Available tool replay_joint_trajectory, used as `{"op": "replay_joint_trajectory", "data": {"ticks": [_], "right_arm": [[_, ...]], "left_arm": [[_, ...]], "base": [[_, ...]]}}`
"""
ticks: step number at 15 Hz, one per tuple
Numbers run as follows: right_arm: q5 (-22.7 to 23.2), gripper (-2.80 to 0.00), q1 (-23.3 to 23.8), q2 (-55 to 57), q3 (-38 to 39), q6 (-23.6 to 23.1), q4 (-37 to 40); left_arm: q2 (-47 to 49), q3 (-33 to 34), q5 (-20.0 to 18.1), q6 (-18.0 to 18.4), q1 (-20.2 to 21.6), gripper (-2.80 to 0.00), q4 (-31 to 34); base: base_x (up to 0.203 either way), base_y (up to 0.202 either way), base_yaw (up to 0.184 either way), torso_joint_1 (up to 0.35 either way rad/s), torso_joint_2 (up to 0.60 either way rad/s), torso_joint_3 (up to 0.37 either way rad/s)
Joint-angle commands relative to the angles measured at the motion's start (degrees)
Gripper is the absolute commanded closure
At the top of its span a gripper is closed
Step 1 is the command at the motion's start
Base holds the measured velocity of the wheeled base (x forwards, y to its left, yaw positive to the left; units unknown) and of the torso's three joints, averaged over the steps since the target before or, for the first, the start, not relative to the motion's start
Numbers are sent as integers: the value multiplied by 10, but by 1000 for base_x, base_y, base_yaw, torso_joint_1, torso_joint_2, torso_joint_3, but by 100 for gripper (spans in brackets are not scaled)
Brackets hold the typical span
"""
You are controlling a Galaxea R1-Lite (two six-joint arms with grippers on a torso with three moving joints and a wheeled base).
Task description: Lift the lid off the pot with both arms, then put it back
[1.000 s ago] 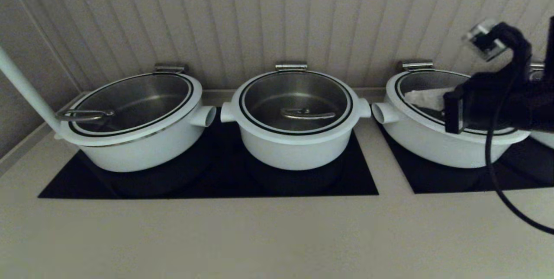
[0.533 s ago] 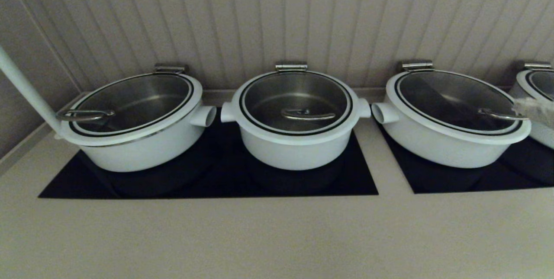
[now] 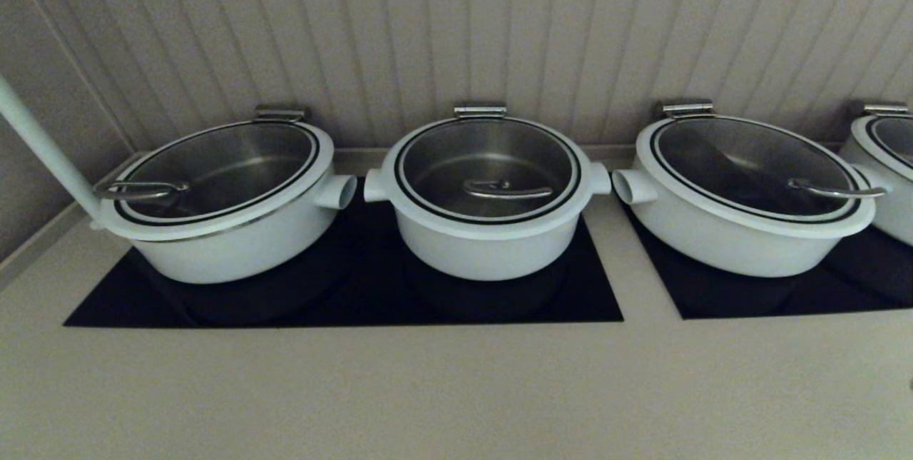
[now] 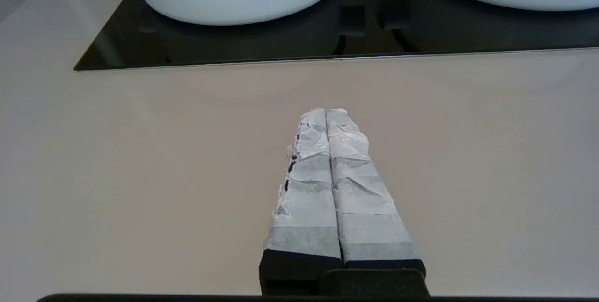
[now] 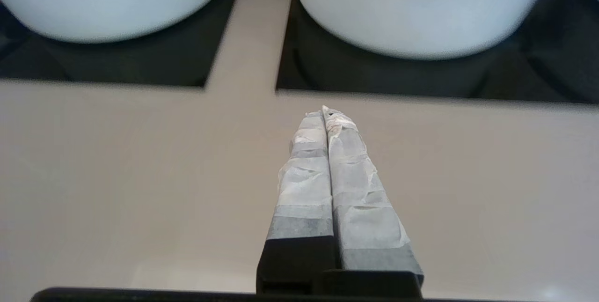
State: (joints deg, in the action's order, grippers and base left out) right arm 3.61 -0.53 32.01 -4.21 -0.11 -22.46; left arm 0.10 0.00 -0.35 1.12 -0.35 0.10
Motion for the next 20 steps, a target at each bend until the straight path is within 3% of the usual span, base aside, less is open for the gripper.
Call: {"op": "replay_joint_trajectory", "data": {"ticks": [1,7,11,13,20], "right_arm": [[2,0,16,-124,42,3,34],[-21,0,11,-299,36,-8,221],[-35,0,9,-320,42,-23,224],[-11,0,9,-319,42,-49,228],[-12,0,9,-320,42,-32,225]], "left_arm": [[0,0,0,0,0,0,0],[0,0,0,-1,0,0,0],[0,0,0,-1,0,0,0],[0,0,0,0,0,0,0],[0,0,0,0,0,0,0]], "base": [[0,0,0,0,0,0],[0,0,0,0,0,0],[0,0,0,0,0,0],[0,0,0,0,0,0],[0,0,0,0,0,0]]}}
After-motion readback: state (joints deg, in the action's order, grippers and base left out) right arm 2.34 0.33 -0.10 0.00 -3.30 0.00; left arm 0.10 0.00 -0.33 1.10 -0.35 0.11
